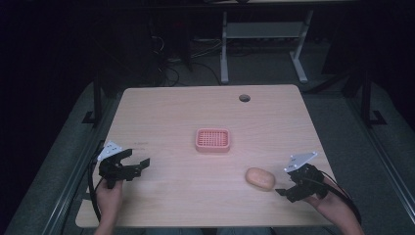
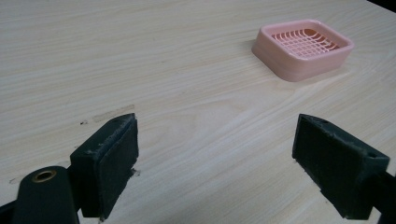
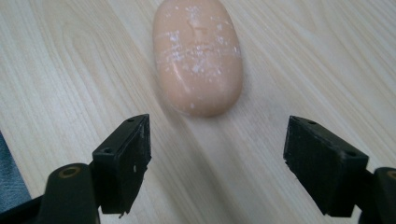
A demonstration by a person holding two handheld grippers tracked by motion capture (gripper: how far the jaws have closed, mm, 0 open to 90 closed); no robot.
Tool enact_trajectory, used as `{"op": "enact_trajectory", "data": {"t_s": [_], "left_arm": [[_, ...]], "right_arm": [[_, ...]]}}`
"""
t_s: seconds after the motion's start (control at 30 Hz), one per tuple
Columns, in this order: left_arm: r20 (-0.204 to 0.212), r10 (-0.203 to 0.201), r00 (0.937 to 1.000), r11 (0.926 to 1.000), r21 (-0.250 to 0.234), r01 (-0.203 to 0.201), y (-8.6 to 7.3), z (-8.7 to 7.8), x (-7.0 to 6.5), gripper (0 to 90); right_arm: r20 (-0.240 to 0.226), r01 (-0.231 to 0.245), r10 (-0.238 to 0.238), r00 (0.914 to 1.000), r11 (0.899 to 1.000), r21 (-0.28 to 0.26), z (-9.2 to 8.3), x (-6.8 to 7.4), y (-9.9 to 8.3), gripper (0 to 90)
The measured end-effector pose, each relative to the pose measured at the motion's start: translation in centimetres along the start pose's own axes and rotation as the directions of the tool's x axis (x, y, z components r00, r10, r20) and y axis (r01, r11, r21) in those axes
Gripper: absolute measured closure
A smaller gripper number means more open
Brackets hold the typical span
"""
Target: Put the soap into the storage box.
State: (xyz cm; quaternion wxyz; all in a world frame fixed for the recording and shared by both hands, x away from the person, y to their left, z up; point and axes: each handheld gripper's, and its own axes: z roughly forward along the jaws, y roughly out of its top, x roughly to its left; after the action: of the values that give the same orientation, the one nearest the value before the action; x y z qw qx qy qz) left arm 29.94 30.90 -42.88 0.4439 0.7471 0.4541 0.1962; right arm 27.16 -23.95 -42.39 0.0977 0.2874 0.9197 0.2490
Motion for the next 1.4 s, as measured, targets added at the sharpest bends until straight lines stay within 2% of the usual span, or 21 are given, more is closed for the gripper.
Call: {"op": "enact_trajectory", "data": {"t_s": [0.4, 0.63, 0.77, 0.93, 1.17, 1.4], "left_arm": [[0.0, -0.009, 1.0, 0.9999, -0.008, 0.009, 0.0, -0.2, 0.2, 14.2], [0.001, -0.01, 1.0, 0.9999, -0.003, 0.01, 0.0, -0.2, 0.1, 14.2], [0.001, -0.011, 0.9999, 0.9999, -0.003, 0.011, 0.0, -0.1, 0.1, 14.2], [0.001, -0.009, 1.0, 1.0, -0.003, 0.009, 0.0, -0.2, 0.1, 14.2], [0.0, -0.012, 0.9999, 0.9999, -0.008, 0.012, 0.0, -0.2, 0.2, 14.2], [0.001, -0.012, 0.9999, 0.9999, -0.009, 0.012, 0.0, -0.2, 0.2, 14.2]], "right_arm": [[-0.008, 0.083, -0.083, 0.9965, 0.996, 0.034, 0.4, 0.2, 2.8, 22.6], [-0.023, 0.106, -0.105, 0.9942, 0.992, 0.064, 1.4, 0.4, 3.9, 22.1], [-0.033, 0.104, -0.102, 0.9943, 0.991, 0.081, 1.9, 0.5, 4.3, 22.1], [-0.034, 0.132, -0.129, 0.9911, 0.984, 0.118, 2.8, 0.5, 5.2, 22.4], [-0.042, 0.156, -0.152, 0.9876, 0.978, 0.138, 3.8, 0.6, 6.1, 22.4], [-0.059, 0.148, -0.14, 0.9884, 0.976, 0.159, 4.6, 0.6, 6.6, 22.4]]}}
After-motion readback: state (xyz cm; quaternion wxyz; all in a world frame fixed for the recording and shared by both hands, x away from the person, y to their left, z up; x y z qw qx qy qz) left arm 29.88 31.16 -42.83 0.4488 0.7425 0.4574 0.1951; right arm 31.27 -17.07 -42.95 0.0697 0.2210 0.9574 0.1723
